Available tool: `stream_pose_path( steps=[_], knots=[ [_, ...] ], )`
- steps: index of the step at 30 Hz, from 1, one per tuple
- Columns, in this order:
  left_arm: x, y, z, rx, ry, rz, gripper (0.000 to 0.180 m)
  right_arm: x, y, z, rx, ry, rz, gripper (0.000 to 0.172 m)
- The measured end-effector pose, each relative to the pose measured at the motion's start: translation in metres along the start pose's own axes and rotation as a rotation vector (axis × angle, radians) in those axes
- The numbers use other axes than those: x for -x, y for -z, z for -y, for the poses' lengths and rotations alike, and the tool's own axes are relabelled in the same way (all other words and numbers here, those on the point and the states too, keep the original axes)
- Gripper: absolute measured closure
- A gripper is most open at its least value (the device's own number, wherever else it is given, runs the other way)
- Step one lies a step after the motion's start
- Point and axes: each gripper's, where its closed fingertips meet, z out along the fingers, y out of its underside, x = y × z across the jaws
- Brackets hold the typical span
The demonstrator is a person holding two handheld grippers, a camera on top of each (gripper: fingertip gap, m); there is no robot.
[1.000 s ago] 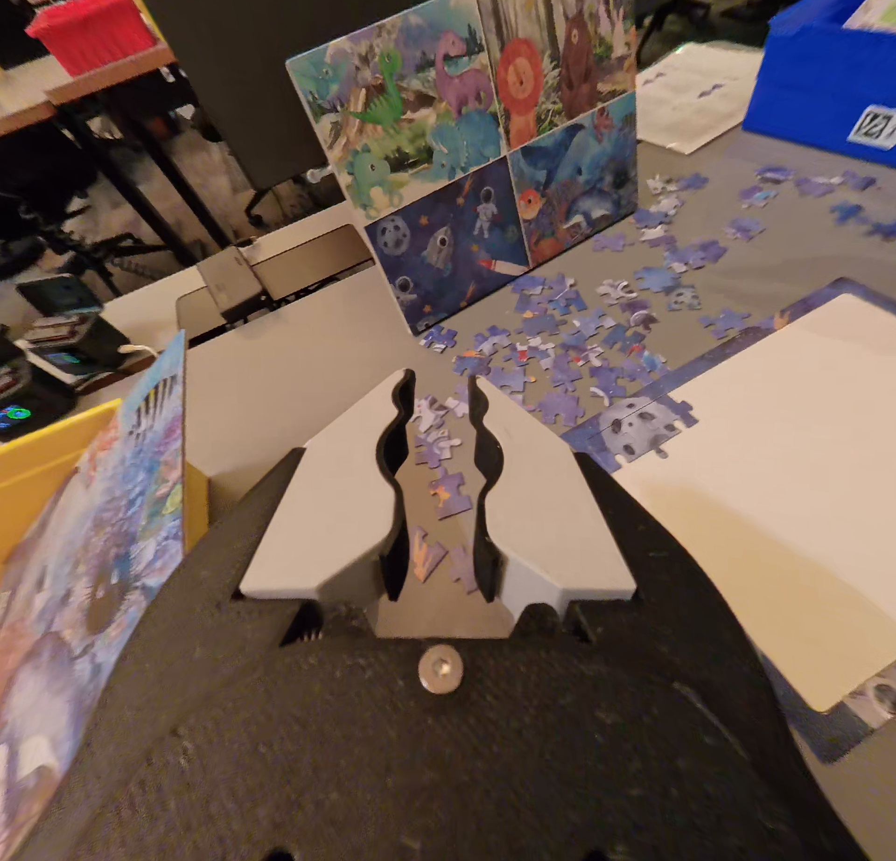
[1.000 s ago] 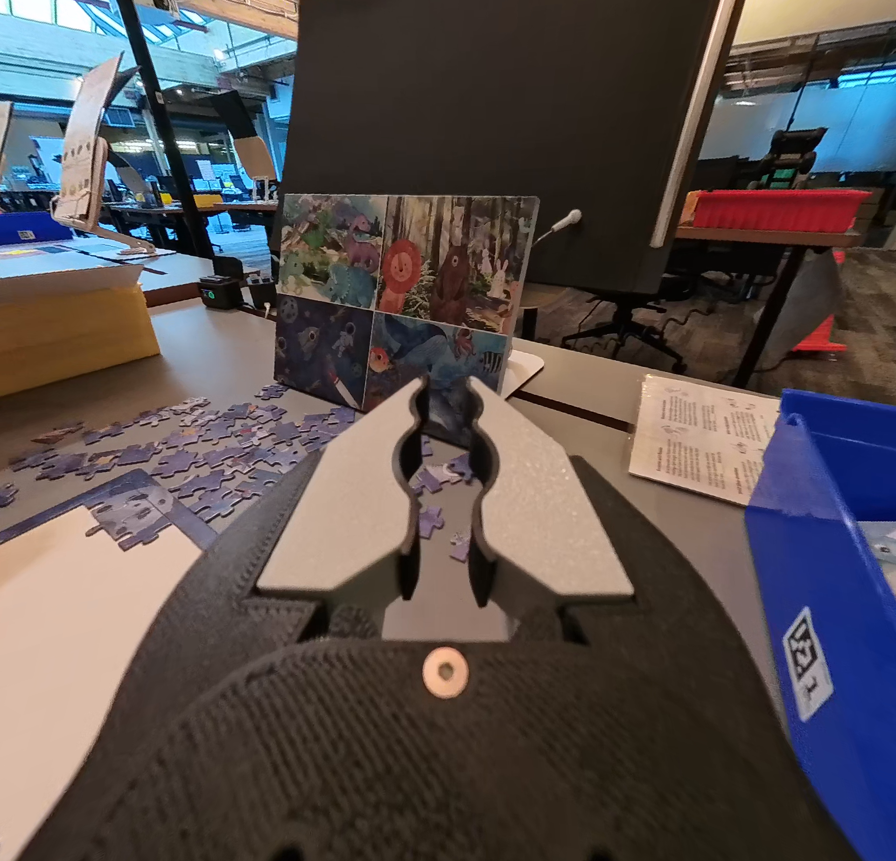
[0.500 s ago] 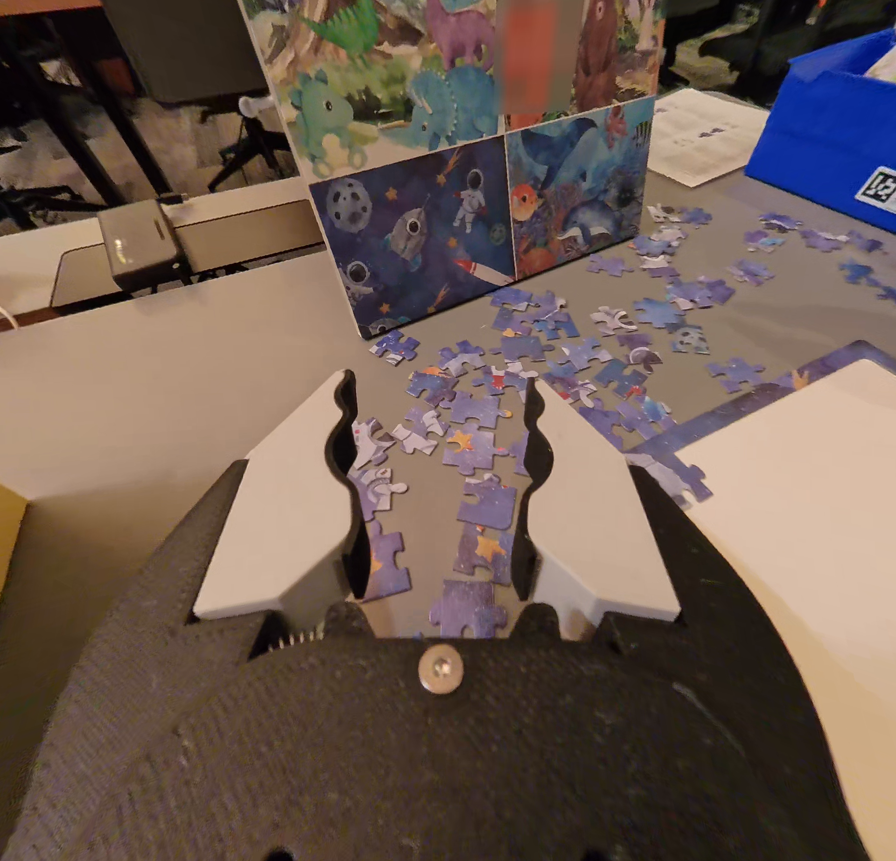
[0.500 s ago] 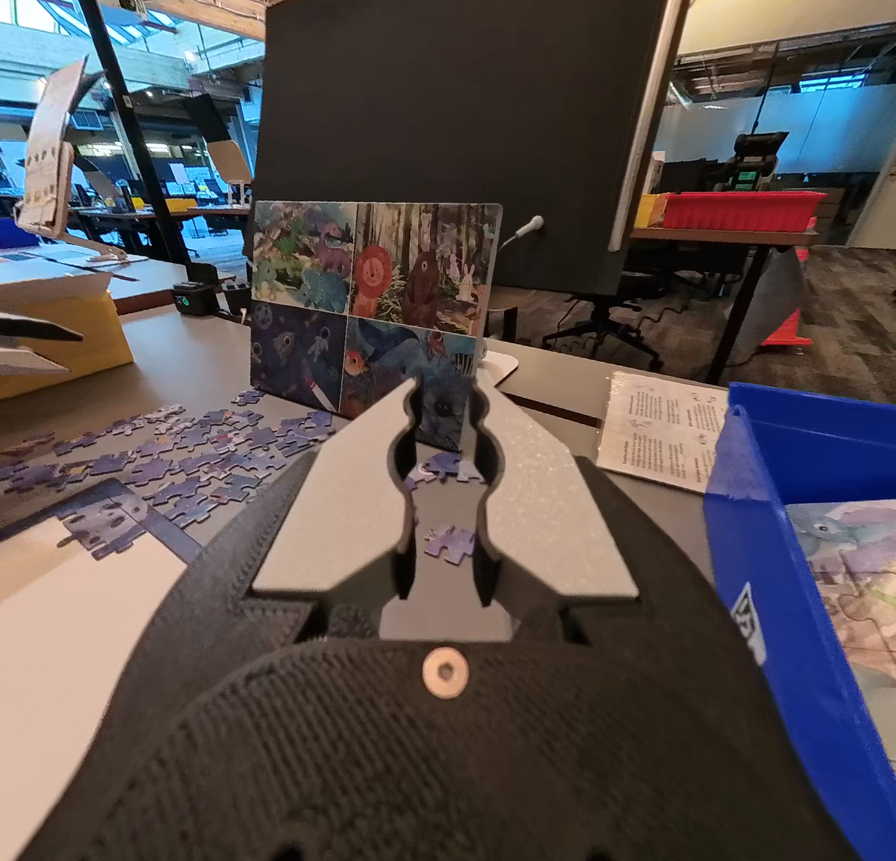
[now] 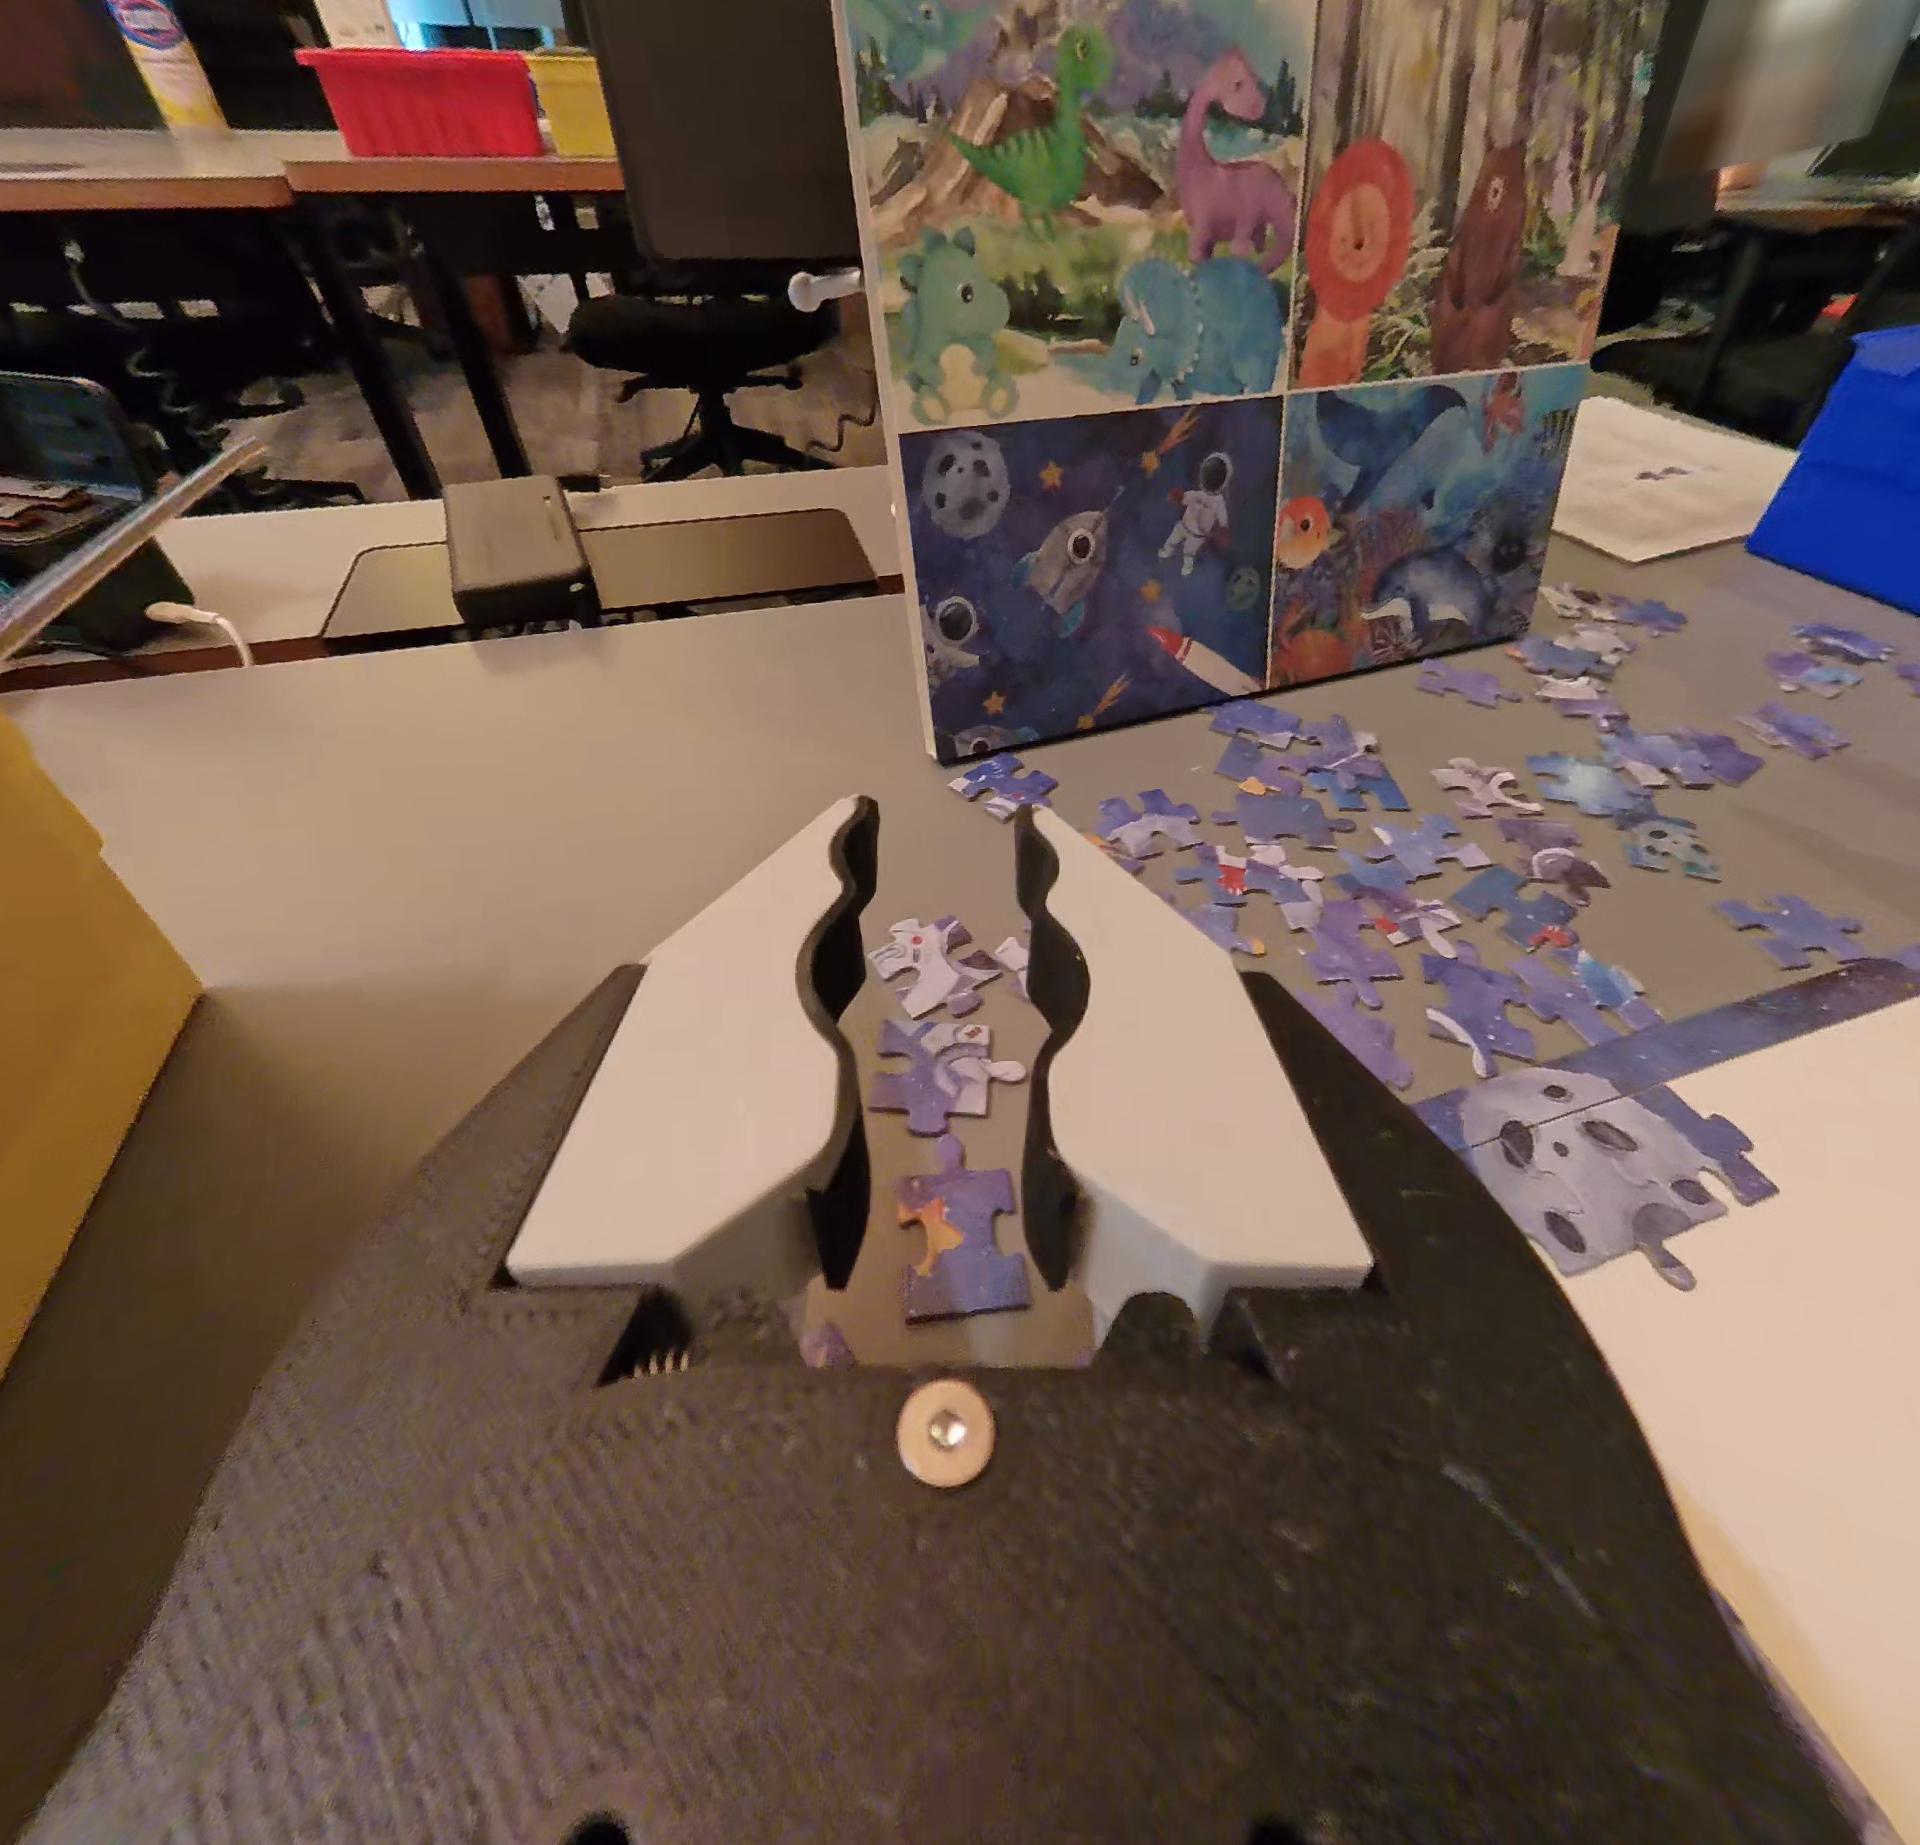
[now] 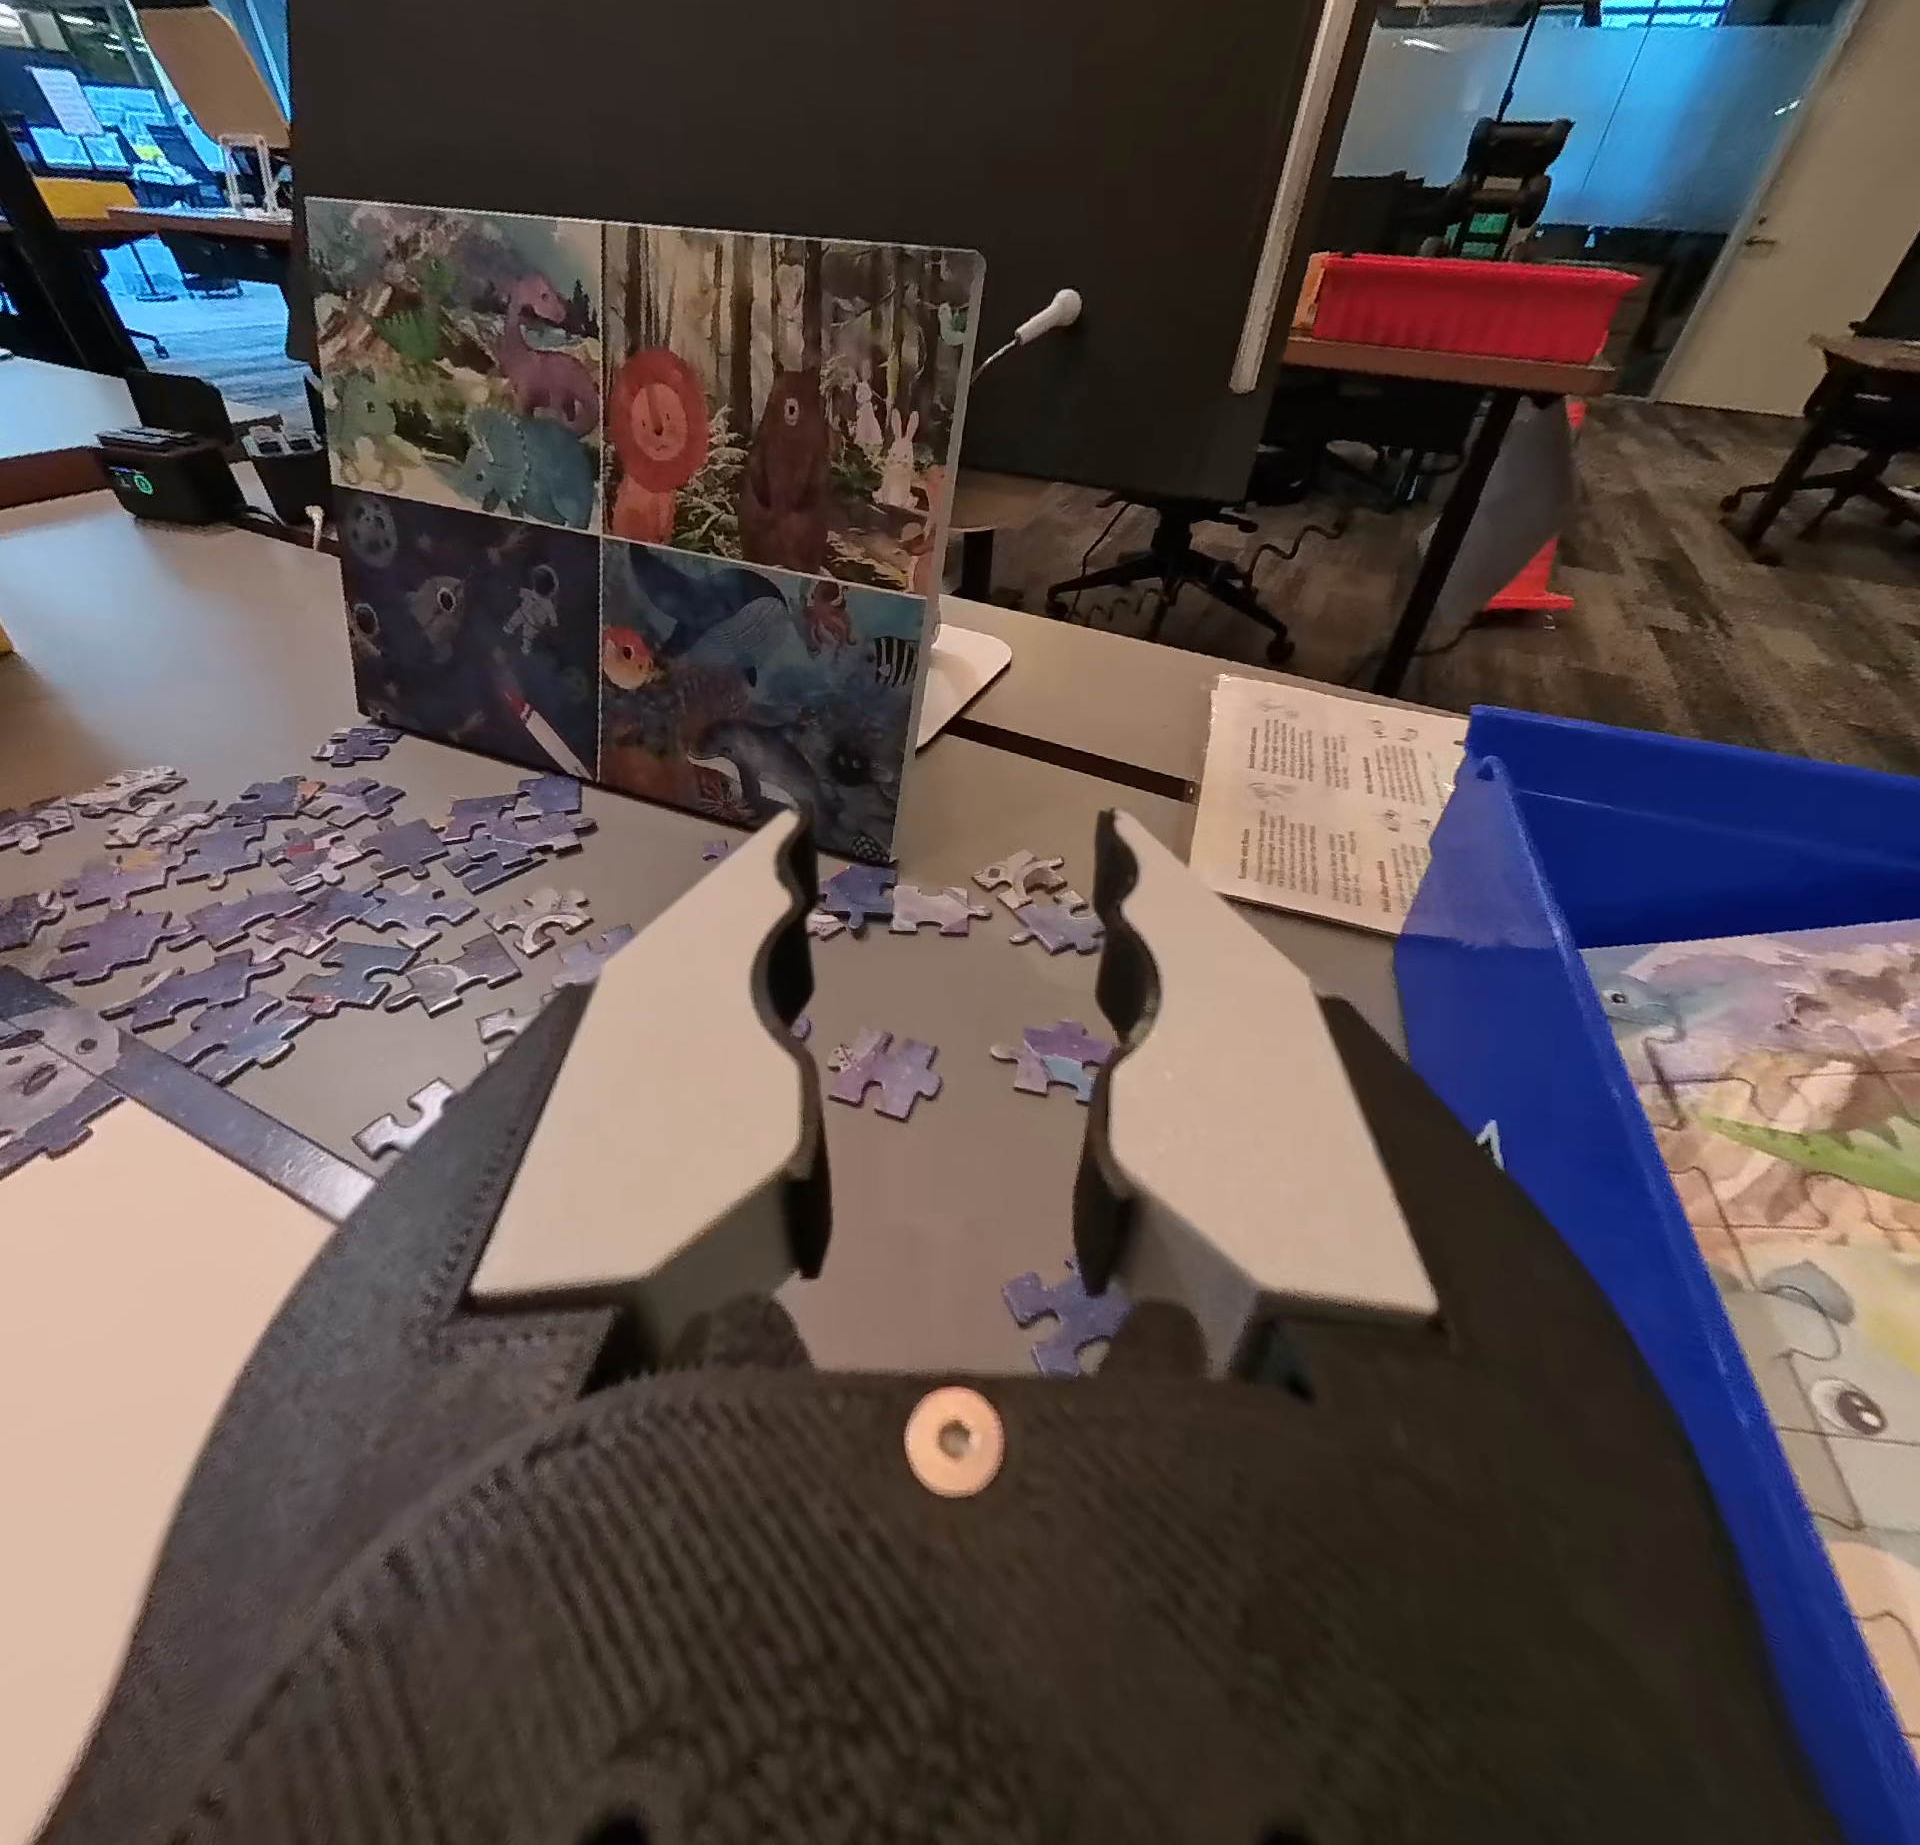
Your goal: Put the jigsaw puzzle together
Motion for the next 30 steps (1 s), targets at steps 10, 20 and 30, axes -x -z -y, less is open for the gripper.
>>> stream_pose_path(
  steps=[10,20,30],
  knots=[
    [0.001,-0.001,-0.001,0.004,-0.014,0.01,0.157,0.007,-0.006,-0.011,0.049,-0.029,0.044,0.124],
    [0.0,-0.002,-0.004,0.018,-0.042,0.017,0.157,0.028,-0.02,-0.072,0.363,-0.089,0.155,0.118],
    [0.0,-0.003,-0.006,0.025,-0.043,0.016,0.157,0.025,-0.018,-0.056,0.293,-0.069,0.138,0.125]
  ],
)
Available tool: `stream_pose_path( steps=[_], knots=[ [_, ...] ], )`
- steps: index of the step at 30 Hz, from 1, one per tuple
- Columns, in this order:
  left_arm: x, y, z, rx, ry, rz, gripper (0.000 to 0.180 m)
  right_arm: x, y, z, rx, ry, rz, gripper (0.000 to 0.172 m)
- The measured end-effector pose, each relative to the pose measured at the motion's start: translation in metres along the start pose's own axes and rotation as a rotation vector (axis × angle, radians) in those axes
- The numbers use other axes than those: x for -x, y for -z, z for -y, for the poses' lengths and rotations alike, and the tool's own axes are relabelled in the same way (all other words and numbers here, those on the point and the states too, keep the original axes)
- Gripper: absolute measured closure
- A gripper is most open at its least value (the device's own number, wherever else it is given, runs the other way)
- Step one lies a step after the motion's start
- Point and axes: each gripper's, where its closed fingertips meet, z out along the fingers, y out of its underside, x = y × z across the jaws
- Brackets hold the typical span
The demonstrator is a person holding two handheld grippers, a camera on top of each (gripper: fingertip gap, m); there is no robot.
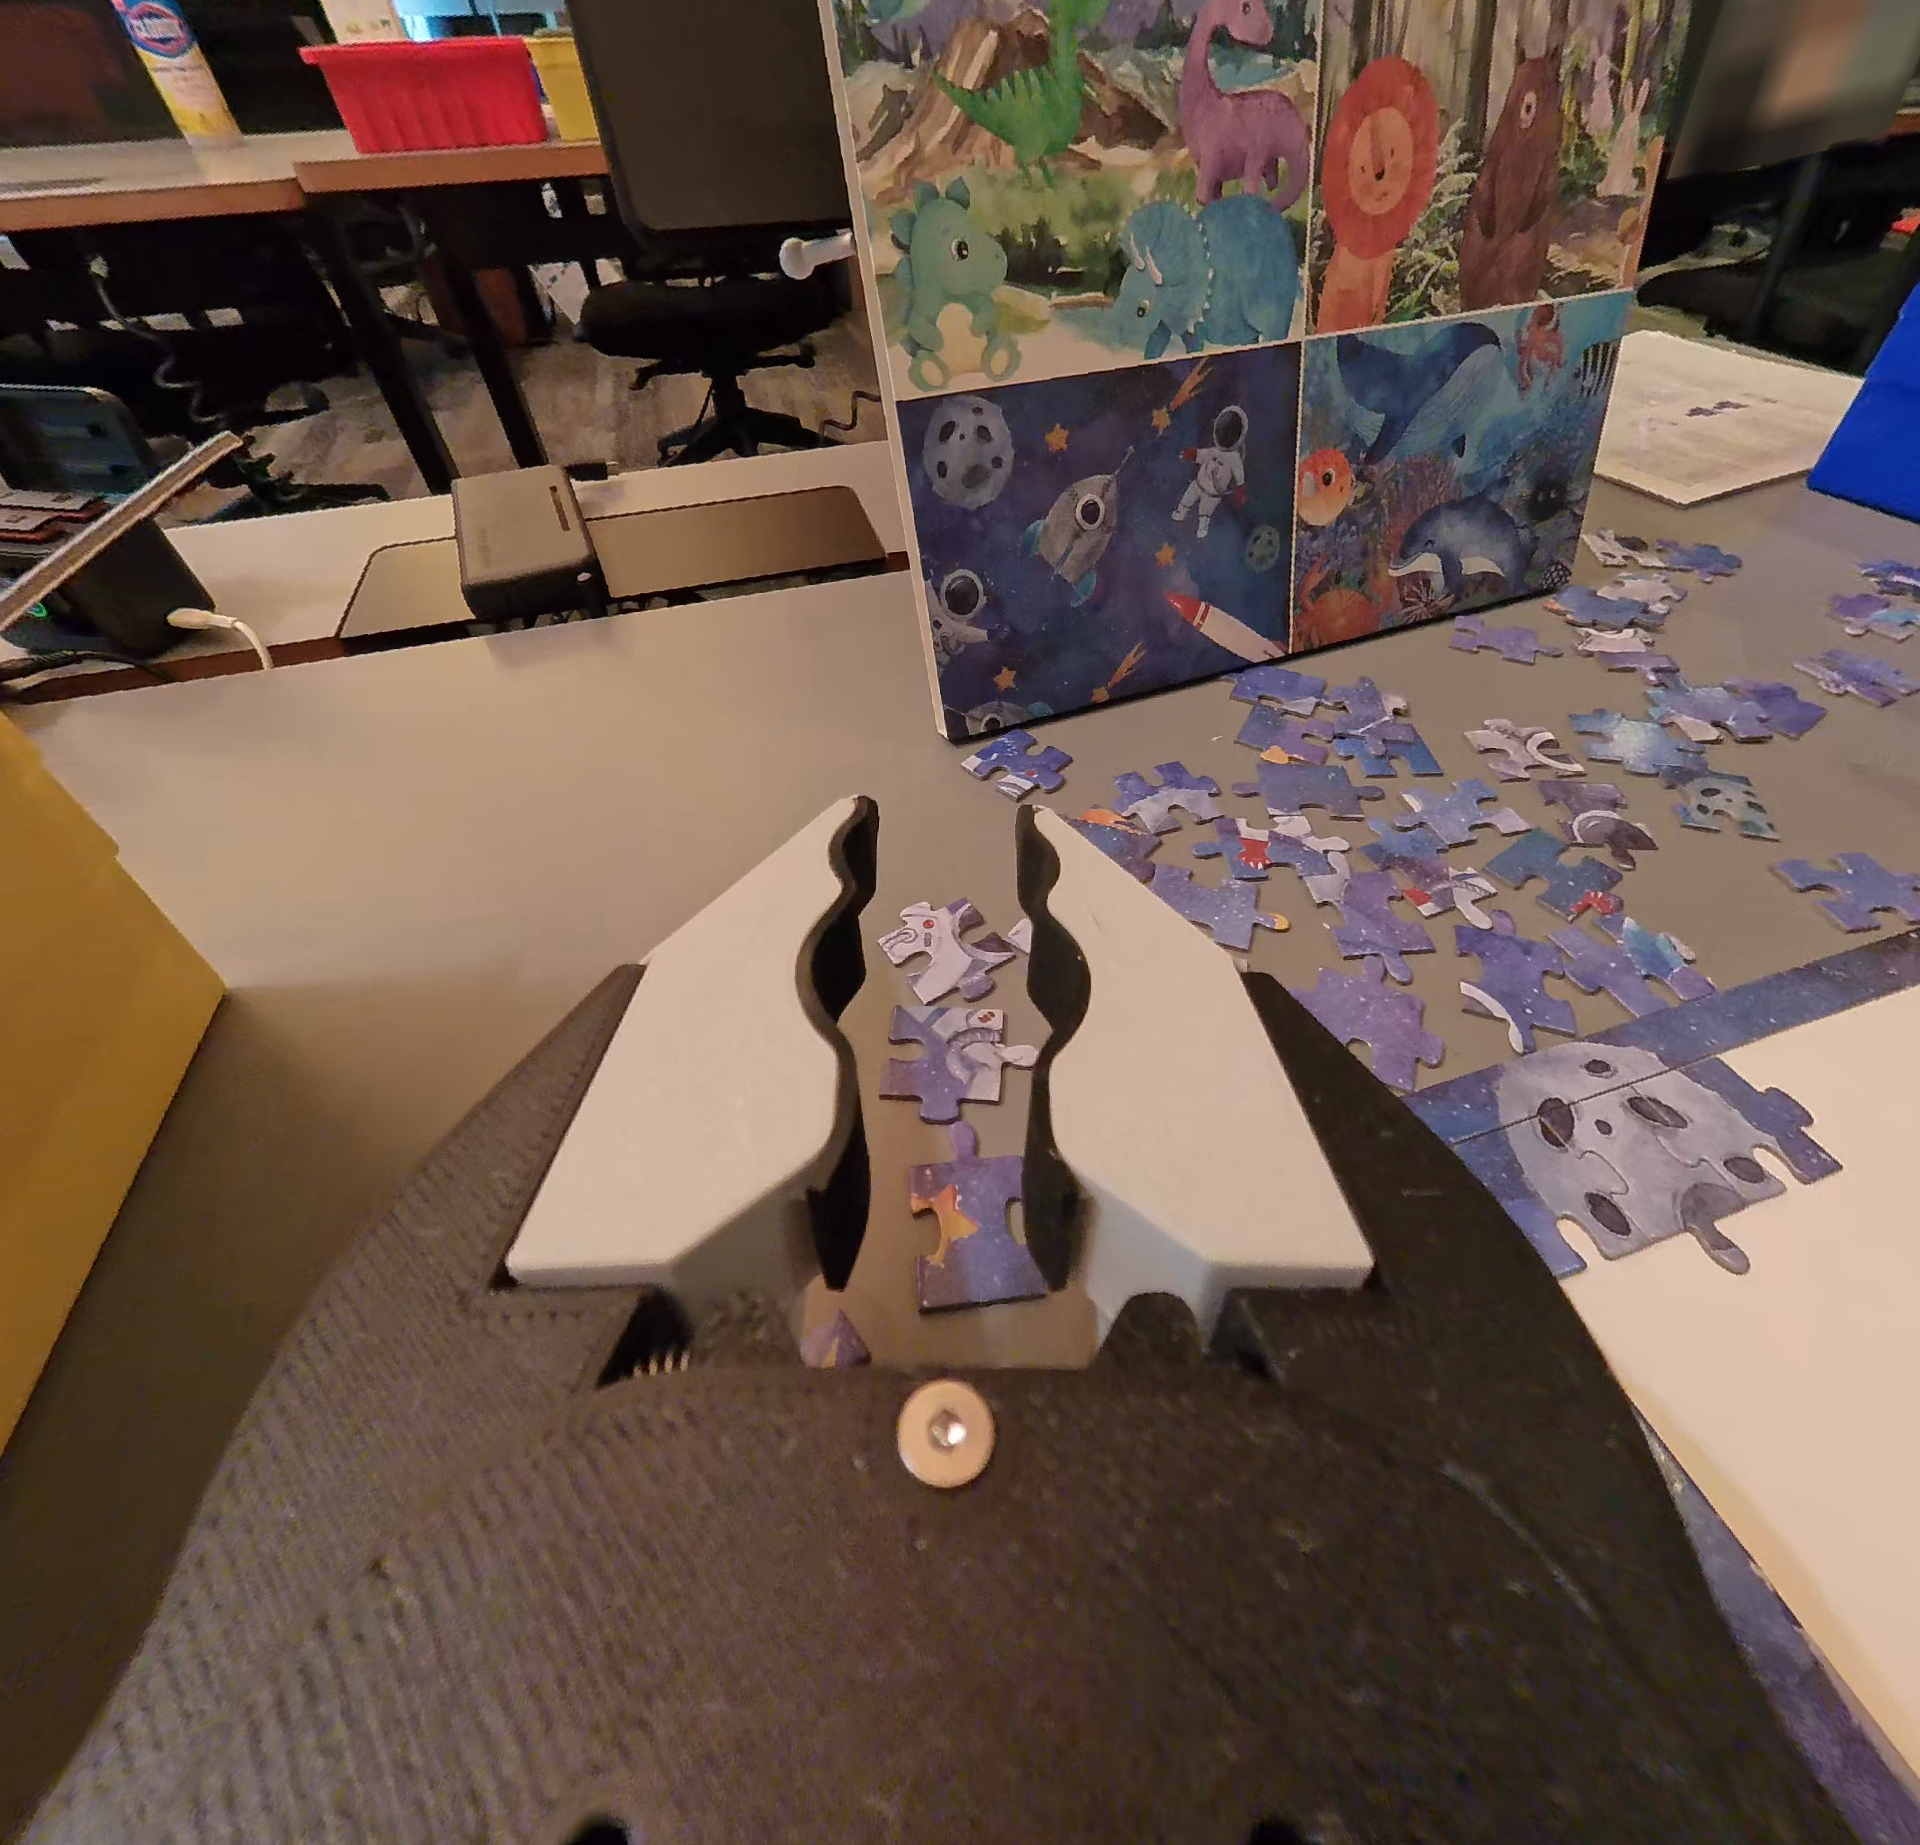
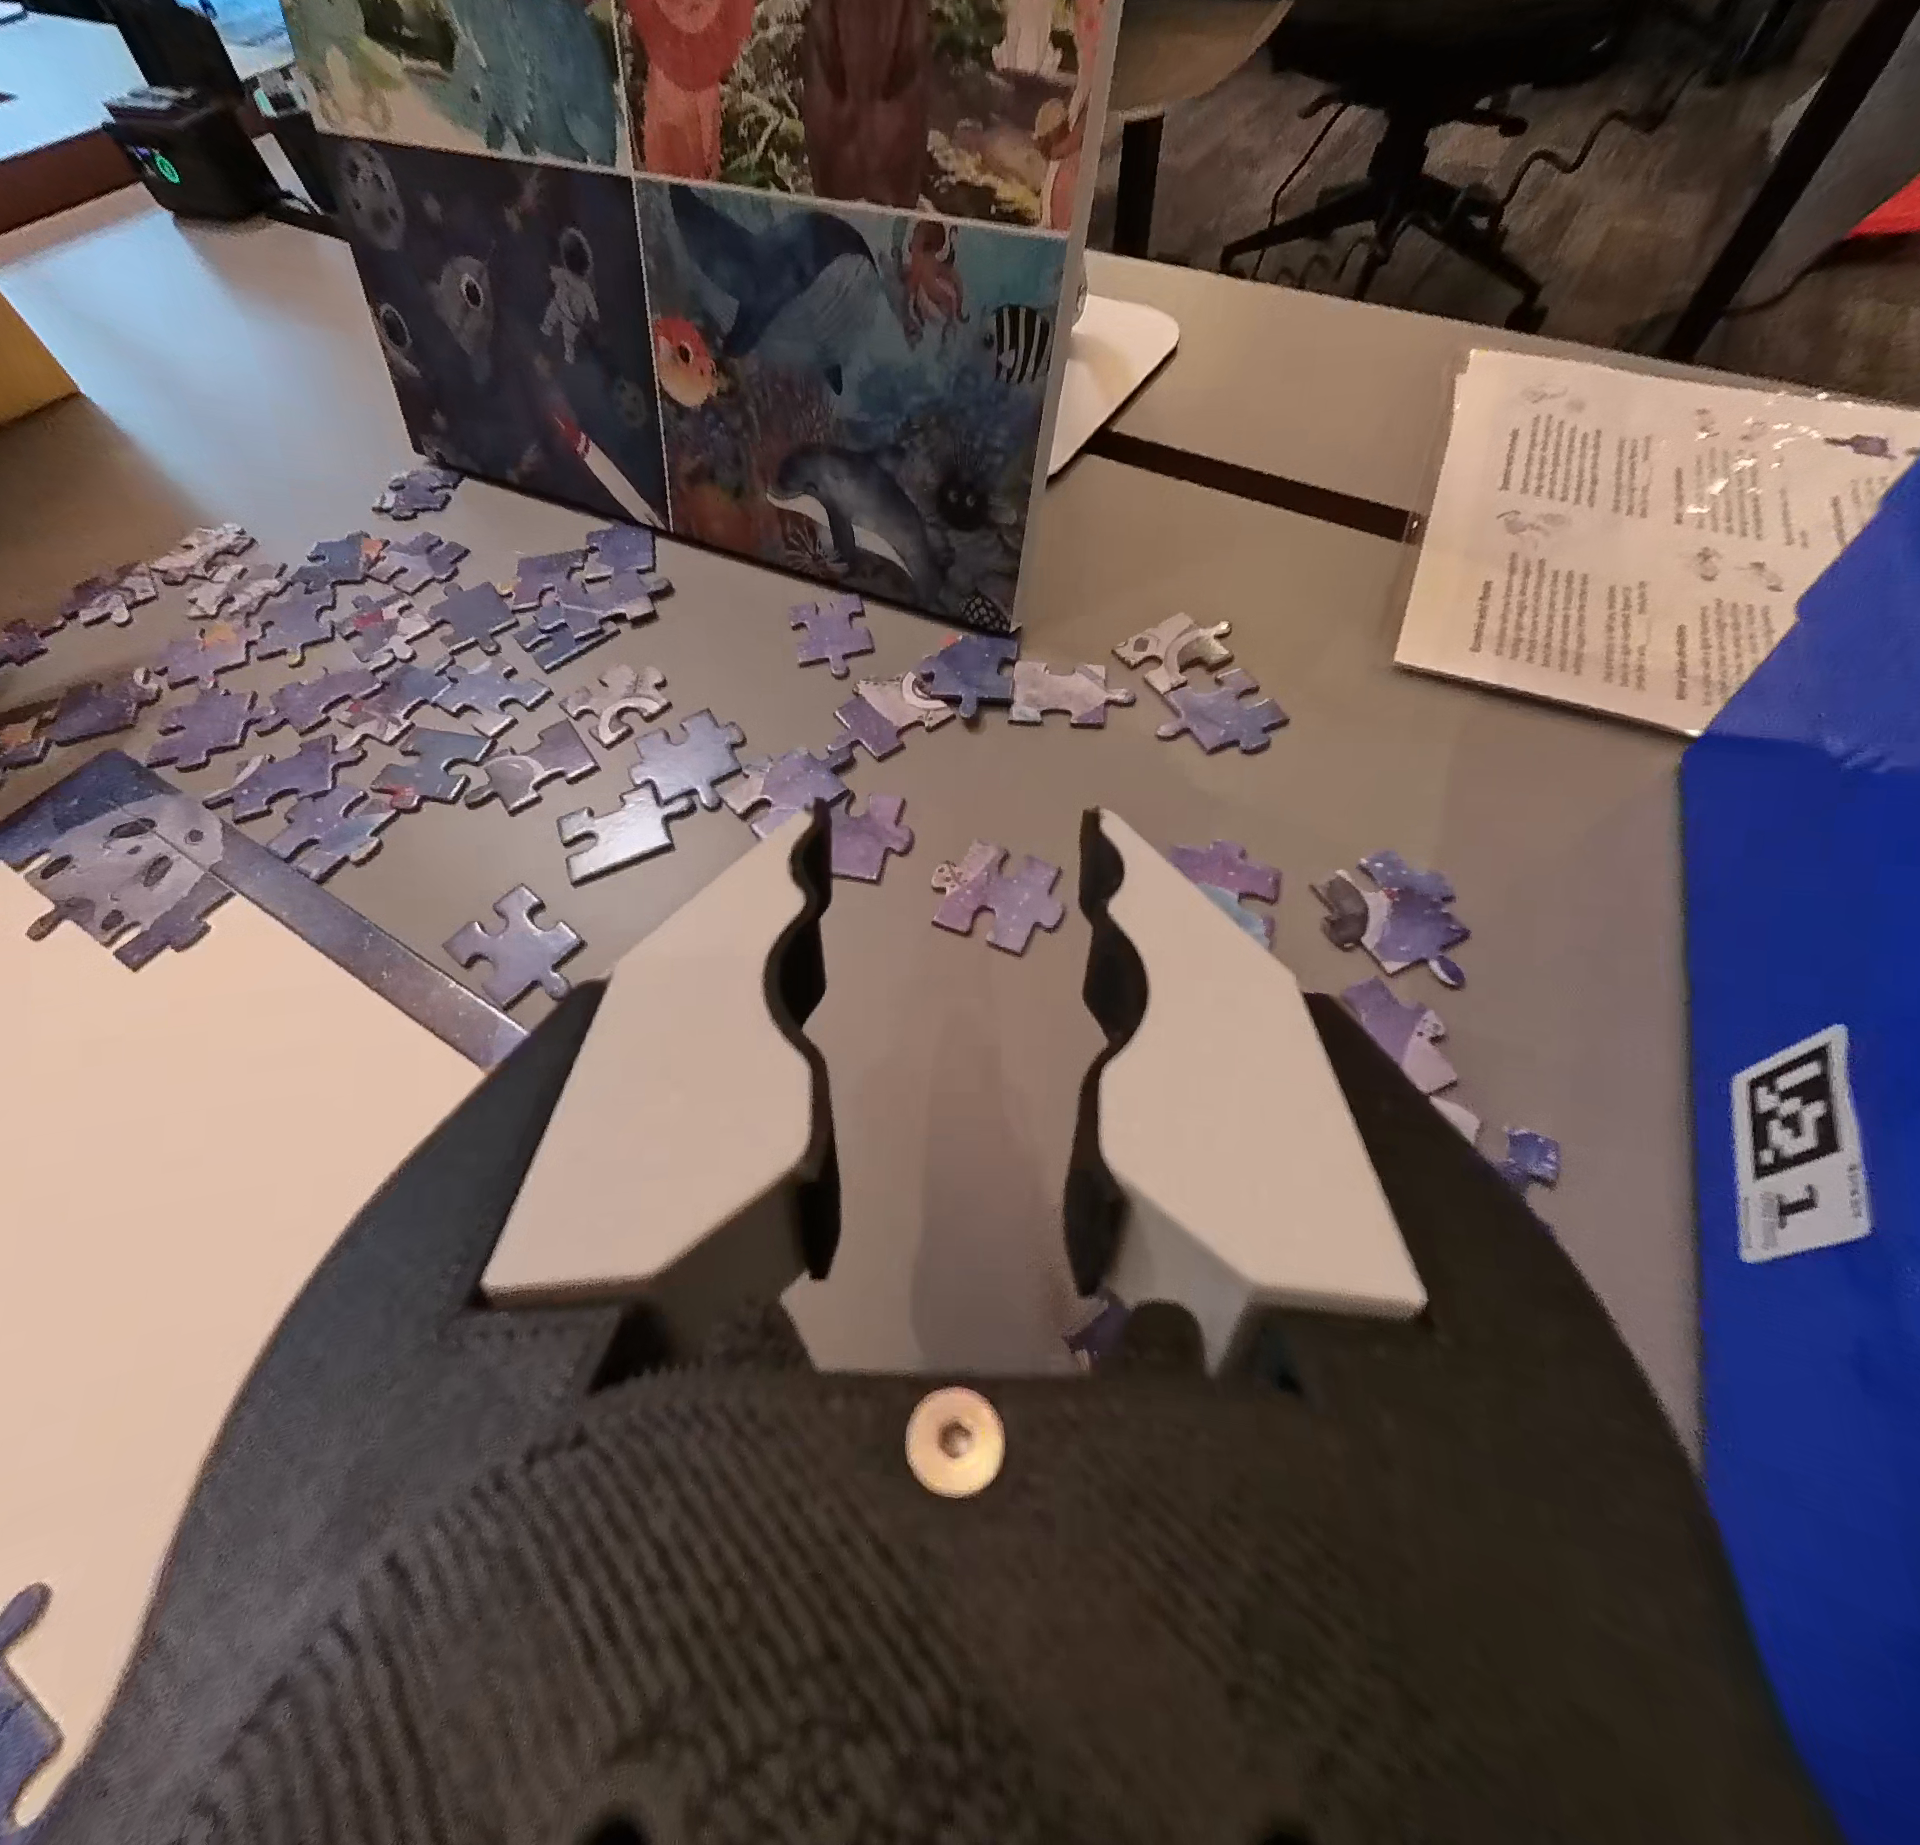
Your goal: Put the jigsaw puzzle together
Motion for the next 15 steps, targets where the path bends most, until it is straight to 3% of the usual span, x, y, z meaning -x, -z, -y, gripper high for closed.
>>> stream_pose_path(
  steps=[8,15],
  knots=[
    [0.0,0.0,-0.001,0.002,-0.001,0.001,0.156,-0.004,0.012,0.021,-0.115,0.026,-0.036,0.127],
    [0.0,0.0,-0.001,0.002,-0.002,0.002,0.156,0.002,0.007,0.015,-0.079,0.027,-0.011,0.125]
  ],
)
